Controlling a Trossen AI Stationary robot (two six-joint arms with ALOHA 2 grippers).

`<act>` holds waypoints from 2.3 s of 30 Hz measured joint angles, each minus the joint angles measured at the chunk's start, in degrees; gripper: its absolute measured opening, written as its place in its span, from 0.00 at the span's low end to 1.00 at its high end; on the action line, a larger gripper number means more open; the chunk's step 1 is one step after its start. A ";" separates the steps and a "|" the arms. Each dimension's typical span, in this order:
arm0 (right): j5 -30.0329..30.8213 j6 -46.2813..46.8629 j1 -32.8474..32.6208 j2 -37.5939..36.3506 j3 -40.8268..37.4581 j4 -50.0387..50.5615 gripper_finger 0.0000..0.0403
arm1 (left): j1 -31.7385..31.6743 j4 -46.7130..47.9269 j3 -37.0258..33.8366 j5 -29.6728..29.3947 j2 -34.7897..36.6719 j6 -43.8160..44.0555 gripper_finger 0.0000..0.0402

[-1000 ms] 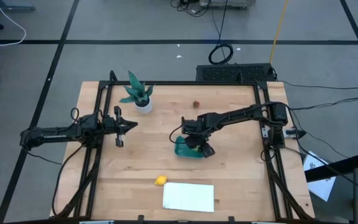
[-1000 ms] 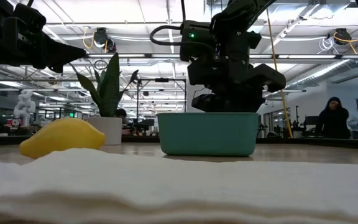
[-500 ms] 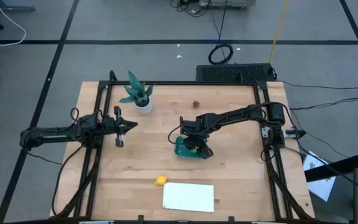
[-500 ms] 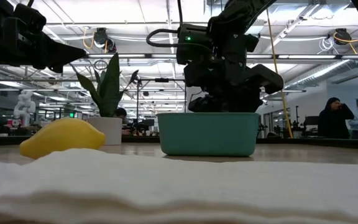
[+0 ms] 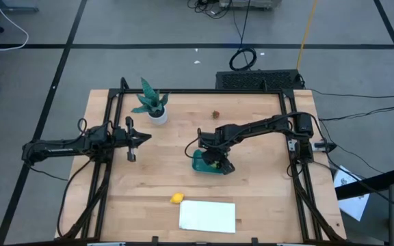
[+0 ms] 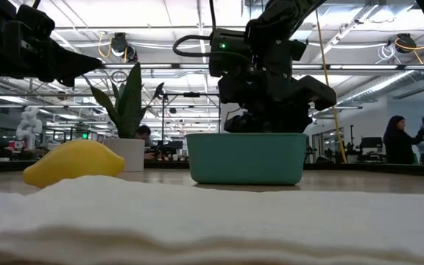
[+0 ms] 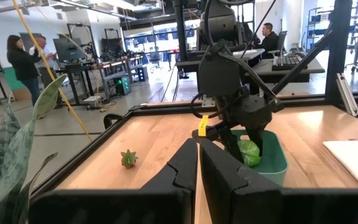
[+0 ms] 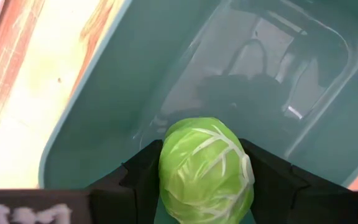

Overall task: Pick and placing Produce into tupperware
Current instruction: Put the green cabbage into the blue bin, then put the yellow lemon into the blue bin

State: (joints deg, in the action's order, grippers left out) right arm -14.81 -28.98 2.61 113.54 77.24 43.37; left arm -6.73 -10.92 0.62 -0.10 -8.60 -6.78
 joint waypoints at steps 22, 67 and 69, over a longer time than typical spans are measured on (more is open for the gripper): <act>2.73 1.35 -0.02 0.14 0.15 0.16 0.52 | 0.01 0.07 0.00 0.01 -0.01 0.23 0.06; 4.70 2.77 0.35 0.07 10.19 6.87 0.69 | -0.01 0.41 0.00 0.02 -0.02 0.60 0.06; 4.74 2.75 0.39 0.07 10.37 7.50 0.69 | 0.00 0.42 0.00 0.02 0.00 0.69 0.06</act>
State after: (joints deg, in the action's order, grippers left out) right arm -10.07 -26.24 3.01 113.60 87.61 50.87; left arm -6.73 -10.50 0.62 -0.08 -8.60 -6.09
